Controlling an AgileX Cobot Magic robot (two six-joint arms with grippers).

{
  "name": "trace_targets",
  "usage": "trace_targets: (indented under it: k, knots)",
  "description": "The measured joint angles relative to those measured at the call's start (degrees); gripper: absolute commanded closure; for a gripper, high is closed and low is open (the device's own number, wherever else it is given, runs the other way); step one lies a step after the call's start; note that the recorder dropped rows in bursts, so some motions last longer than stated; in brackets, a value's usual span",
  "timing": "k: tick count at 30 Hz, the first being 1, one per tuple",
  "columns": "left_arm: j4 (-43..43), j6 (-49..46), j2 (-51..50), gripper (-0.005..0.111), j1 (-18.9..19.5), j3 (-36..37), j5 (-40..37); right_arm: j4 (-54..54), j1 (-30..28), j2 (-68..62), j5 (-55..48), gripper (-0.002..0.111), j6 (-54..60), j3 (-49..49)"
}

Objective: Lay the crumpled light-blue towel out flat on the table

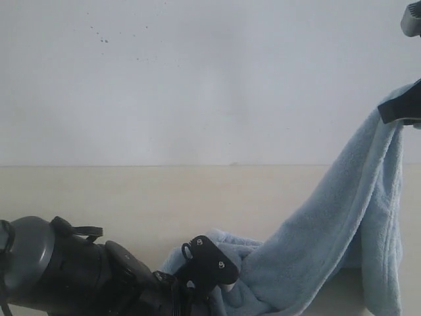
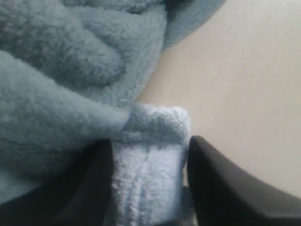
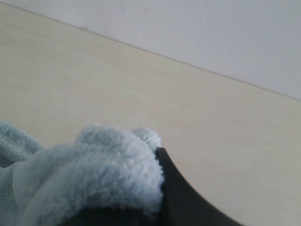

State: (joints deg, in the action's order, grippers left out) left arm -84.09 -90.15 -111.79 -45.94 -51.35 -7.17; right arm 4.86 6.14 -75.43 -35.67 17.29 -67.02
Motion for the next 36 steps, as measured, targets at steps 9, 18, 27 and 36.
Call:
trace_targets:
  k: [9,18,27,36]
  knots:
    - [-1.4,0.1,0.0,0.103,0.0,0.0,2.7,0.5,0.0,0.0,0.0,0.107,0.1,0.0]
    - [-1.9,1.5,9.5,0.103,0.0,0.0,2.6,0.6,0.0,0.0,0.0,0.107,0.1,0.0]
    - [-2.0,1.5,32.4,0.103,0.0,6.8,7.5,-2.1,0.0,2.0,-2.9,0.107,0.2,0.0]
    - [-2.0,3.5,51.2,0.103,0.0,19.9,9.4,-5.3,0.0,6.5,-10.8,0.107,-1.4,0.0]
